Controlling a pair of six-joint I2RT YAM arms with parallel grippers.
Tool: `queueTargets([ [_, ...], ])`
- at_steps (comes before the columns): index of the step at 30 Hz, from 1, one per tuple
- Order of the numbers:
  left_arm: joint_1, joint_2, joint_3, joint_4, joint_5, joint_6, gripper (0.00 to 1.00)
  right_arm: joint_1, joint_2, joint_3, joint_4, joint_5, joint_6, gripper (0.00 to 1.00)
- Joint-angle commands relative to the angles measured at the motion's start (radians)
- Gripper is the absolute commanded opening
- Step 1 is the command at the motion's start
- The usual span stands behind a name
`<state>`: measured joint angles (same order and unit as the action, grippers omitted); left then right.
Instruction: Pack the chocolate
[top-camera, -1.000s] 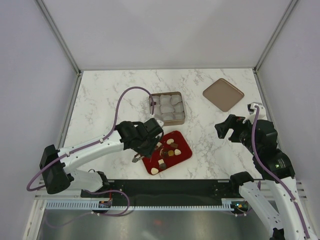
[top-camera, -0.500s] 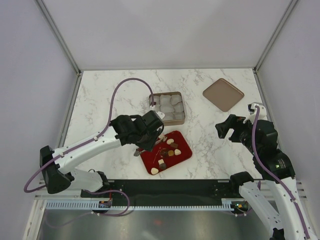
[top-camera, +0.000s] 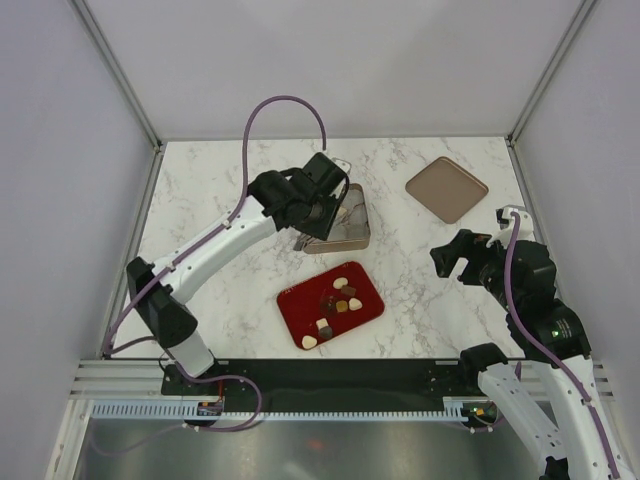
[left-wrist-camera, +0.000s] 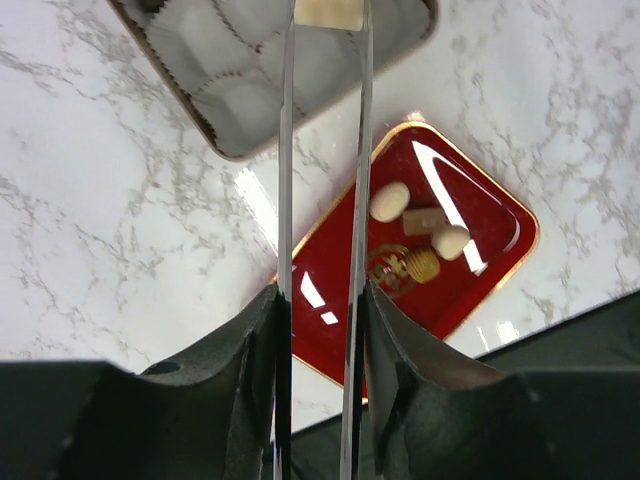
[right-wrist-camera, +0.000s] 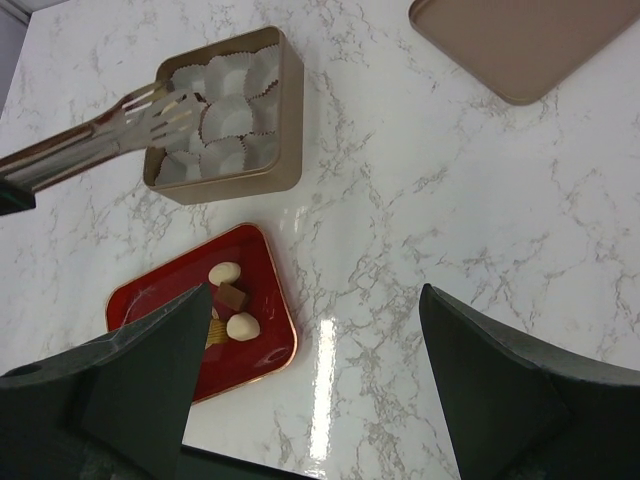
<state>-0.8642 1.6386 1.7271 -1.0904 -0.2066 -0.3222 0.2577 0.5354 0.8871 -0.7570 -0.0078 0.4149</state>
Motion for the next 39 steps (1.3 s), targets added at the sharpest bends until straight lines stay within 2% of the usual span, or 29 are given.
queueTargets([
  [1,0.091,0.071,0.098,0.032,0.003,0.1,0.41,-0.002,-0.009,0.012,0.022,-0.02,0.009,0.93],
  [13,0.209,0.23,0.187,0.113,0.042,0.15,0.42,-0.001,0.015,0.021,0.05,-0.029,0.005,0.93],
  [39,0.24,0.325,0.213,0.149,0.053,0.166,0.48,-0.002,0.025,0.015,0.059,-0.008,0.007,0.93],
])
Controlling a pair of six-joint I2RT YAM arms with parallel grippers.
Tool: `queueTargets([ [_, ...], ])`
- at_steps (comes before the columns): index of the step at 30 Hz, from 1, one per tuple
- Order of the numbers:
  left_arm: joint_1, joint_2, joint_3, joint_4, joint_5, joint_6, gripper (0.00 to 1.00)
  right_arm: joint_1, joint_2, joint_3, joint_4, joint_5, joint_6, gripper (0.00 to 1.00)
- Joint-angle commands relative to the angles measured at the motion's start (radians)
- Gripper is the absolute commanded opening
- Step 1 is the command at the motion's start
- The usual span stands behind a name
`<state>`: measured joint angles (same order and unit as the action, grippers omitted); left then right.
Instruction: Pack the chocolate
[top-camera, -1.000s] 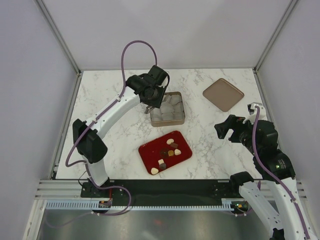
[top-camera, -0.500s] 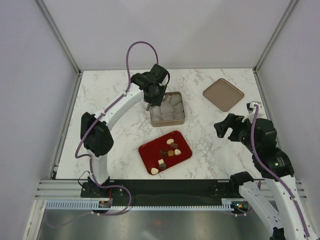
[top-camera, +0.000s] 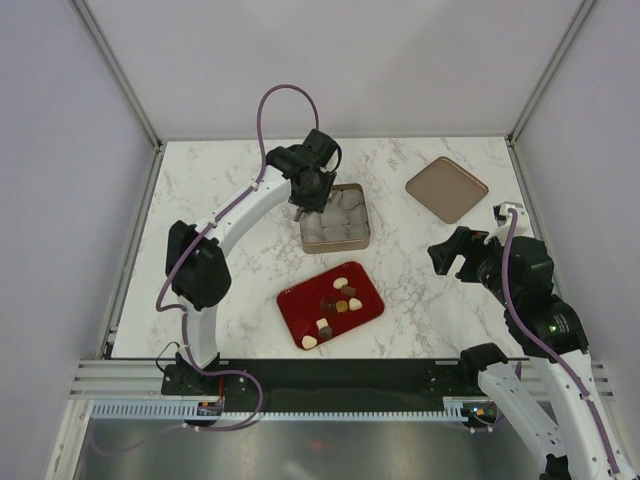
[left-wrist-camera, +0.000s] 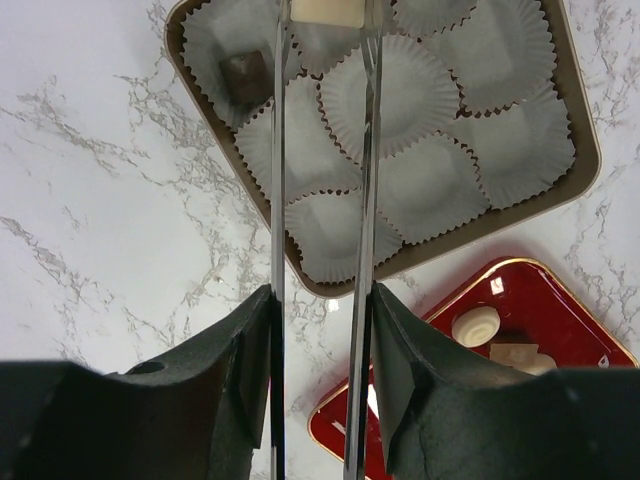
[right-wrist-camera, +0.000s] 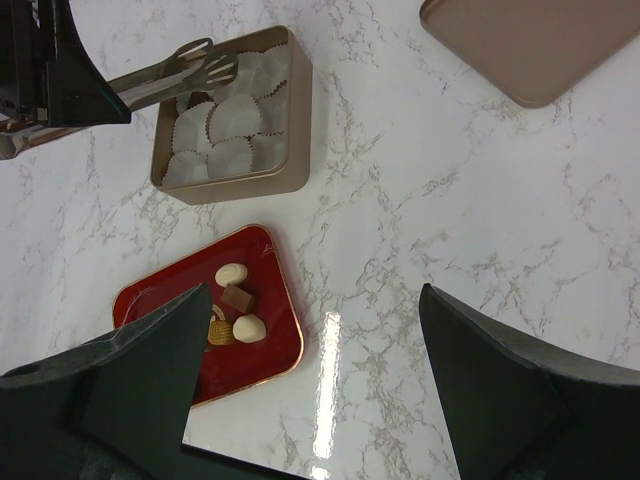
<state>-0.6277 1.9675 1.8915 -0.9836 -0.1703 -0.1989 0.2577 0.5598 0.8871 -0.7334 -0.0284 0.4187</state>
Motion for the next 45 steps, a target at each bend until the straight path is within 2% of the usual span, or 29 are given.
queueTargets([
  [1,0.003,-0.007,0.05,0.042,0.015,0.044,0.48,0.0,-0.001,0.015,0.034,0.015,0.002,0.93],
  [9,0.003,-0.028,0.044,0.04,0.0,0.05,0.51,-0.002,-0.006,0.016,0.029,0.015,0.006,0.93],
  [17,-0.001,-0.188,-0.028,0.01,0.054,0.044,0.5,-0.001,-0.009,0.026,0.015,0.015,0.006,0.93],
  [23,-0.043,-0.352,-0.212,0.0,0.094,0.03,0.5,-0.002,-0.008,0.018,0.003,0.022,-0.006,0.93],
  [28,-0.118,-0.495,-0.371,-0.036,0.063,0.016,0.49,0.0,-0.003,0.021,-0.003,0.022,-0.009,0.93],
  [34,-0.228,-0.622,-0.517,-0.047,0.113,-0.04,0.5,-0.002,0.002,0.016,-0.009,0.021,-0.009,0.93],
  [39,-0.303,-0.656,-0.595,-0.046,0.127,-0.07,0.49,-0.001,0.003,0.012,-0.011,0.022,-0.009,0.93],
  [45,-0.317,-0.645,-0.651,-0.046,0.127,-0.07,0.49,0.0,0.009,0.027,-0.011,0.021,-0.008,0.93],
])
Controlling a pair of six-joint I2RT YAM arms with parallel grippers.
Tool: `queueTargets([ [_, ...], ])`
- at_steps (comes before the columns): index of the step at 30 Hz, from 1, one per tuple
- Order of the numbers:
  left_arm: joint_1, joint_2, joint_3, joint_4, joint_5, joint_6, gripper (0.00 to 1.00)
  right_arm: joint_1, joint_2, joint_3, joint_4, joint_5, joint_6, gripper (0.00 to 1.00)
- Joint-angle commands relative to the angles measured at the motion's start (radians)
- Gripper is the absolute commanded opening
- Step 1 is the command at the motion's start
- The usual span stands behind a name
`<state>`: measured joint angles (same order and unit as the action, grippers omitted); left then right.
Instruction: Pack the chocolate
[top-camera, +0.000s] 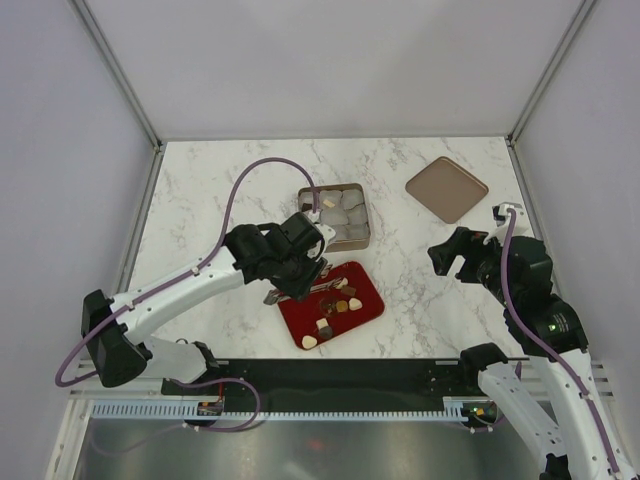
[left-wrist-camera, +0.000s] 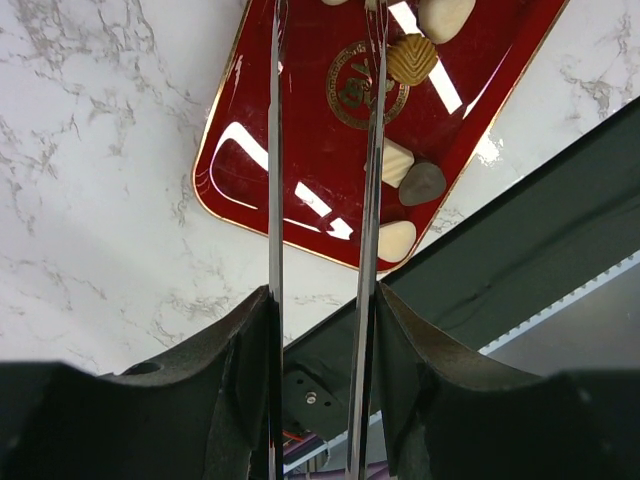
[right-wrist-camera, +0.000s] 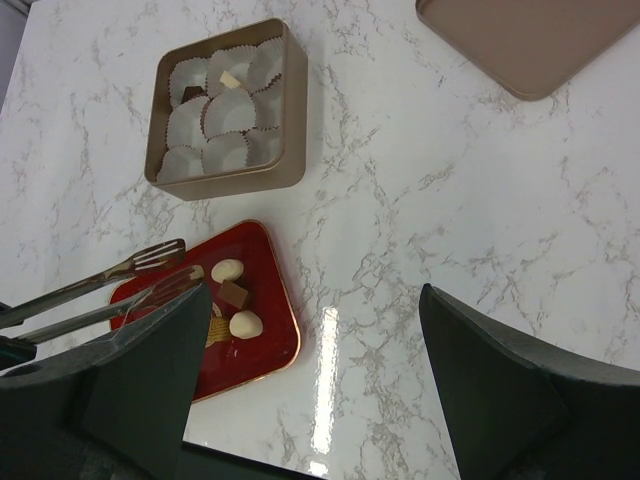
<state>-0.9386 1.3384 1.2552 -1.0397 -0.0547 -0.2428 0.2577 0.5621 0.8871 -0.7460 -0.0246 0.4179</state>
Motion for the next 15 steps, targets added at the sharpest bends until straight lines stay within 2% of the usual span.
queueTargets([
  [1,-0.008,-0.012,-0.017,0.013,0.004,-0.045,0.49,0.0,0.007,0.029,0.0,0.017,-0.007,0.93],
  [15,-0.012,0.059,-0.02,0.083,-0.004,-0.035,0.49,0.0,0.01,0.049,-0.003,0.015,-0.005,0.93],
])
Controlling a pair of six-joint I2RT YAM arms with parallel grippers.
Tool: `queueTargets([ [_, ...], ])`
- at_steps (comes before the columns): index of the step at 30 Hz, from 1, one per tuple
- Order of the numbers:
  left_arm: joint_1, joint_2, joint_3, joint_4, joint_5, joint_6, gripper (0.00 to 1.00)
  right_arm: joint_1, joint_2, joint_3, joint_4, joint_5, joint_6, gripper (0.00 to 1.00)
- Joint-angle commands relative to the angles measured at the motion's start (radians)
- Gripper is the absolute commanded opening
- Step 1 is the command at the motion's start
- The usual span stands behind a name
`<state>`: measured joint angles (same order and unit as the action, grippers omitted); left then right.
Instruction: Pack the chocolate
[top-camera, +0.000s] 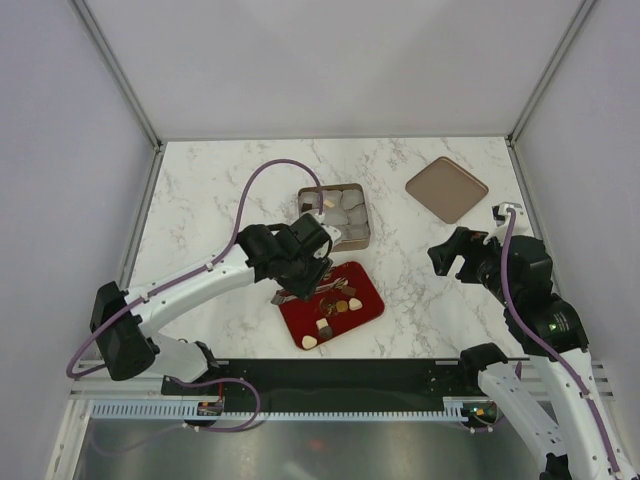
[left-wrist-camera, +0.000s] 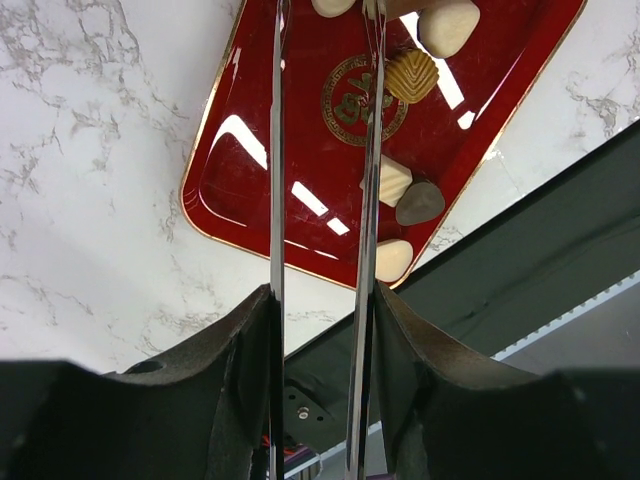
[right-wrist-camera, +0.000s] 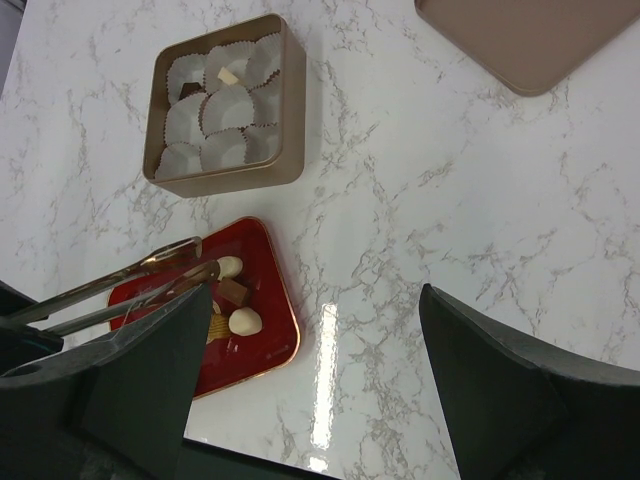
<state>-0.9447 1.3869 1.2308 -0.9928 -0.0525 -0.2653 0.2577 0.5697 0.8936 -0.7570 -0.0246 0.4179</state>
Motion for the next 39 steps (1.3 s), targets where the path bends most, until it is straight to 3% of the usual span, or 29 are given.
queueTargets([
  [1,-0.006,0.02,0.004,0.039,-0.004,-0.011,0.49,0.0,0.002,0.044,0.008,0.015,-0.005,0.93],
  [24,-0.011,0.063,-0.01,0.074,0.026,-0.017,0.48,0.0,-0.008,0.031,0.013,0.017,-0.005,0.93],
  [39,-0.012,0.038,0.067,0.049,-0.012,-0.034,0.4,0.0,-0.013,0.036,0.016,0.018,-0.002,0.93],
])
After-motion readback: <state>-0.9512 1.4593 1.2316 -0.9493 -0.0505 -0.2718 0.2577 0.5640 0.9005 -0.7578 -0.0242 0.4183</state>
